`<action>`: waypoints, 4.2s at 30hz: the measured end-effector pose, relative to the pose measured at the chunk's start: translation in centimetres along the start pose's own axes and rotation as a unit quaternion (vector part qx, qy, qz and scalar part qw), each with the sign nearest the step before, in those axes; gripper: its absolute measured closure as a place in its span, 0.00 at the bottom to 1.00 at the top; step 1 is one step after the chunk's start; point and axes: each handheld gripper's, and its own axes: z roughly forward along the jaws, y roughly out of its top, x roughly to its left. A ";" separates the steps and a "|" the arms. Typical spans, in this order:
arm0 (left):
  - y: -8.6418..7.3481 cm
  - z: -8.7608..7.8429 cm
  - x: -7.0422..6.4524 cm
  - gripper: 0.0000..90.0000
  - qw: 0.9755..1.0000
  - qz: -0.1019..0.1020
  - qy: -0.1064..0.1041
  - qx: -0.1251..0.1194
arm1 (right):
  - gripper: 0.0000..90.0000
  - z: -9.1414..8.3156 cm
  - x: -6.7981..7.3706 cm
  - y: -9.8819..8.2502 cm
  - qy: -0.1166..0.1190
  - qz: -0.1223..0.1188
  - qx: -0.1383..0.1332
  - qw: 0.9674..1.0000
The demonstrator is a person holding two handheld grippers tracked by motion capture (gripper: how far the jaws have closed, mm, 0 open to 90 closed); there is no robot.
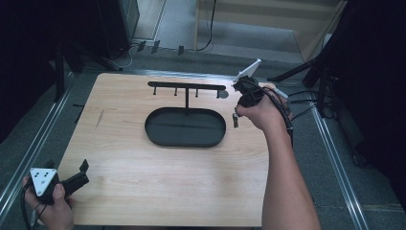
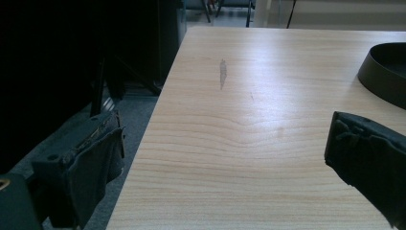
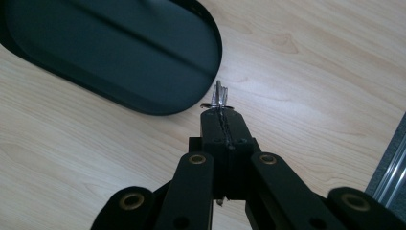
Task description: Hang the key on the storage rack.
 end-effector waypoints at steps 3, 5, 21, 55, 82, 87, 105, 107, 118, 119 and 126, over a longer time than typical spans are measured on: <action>0.0 0.0 0.0 0.00 1.000 0.000 0.000 0.000 | 1.00 -0.7 0.8 0.9 -0.006 0.001 -0.009 1.000; 0.0 0.0 0.0 0.00 1.000 0.001 0.000 0.000 | 1.00 -1.1 1.5 1.4 -0.004 0.000 -0.017 1.000; 0.0 0.0 0.1 0.00 1.000 0.000 -0.002 0.001 | 1.00 -1.5 4.5 4.3 -0.018 0.003 -0.048 0.999; 0.0 -0.1 0.1 0.00 1.000 -0.001 -0.003 -0.001 | 0.88 1.8 2.3 4.0 -0.053 0.038 -0.104 0.992; 0.0 0.0 0.0 0.00 1.000 0.004 -0.002 0.000 | 0.25 9.5 -4.9 -4.3 -0.035 0.084 -0.020 0.996; 0.0 0.0 0.0 0.00 1.000 0.003 -0.003 -0.002 | 0.16 10.1 -5.6 -5.5 -0.029 0.102 -0.010 0.994; 0.0 -0.1 -0.1 0.01 1.000 0.005 -0.005 -0.002 | 0.00 12.6 -8.0 -11.6 -0.012 0.138 -0.003 0.990; 0.0 -0.1 -0.1 0.01 1.000 0.004 -0.004 -0.002 | 0.00 12.8 -7.9 -12.5 -0.012 0.133 -0.013 0.991; -0.1 -0.1 -0.1 0.00 1.000 0.006 -0.004 -0.004 | 0.00 13.3 -7.4 -15.4 -0.016 0.125 -0.032 0.991; -0.1 -0.1 -0.1 0.00 1.000 0.005 -0.005 -0.003 | 0.00 13.3 -7.3 -16.1 -0.018 0.124 -0.041 0.991; -0.1 -0.1 -0.1 0.00 1.000 0.004 -0.005 -0.003 | 0.00 13.3 -7.4 -18.3 -0.022 0.131 -0.069 0.989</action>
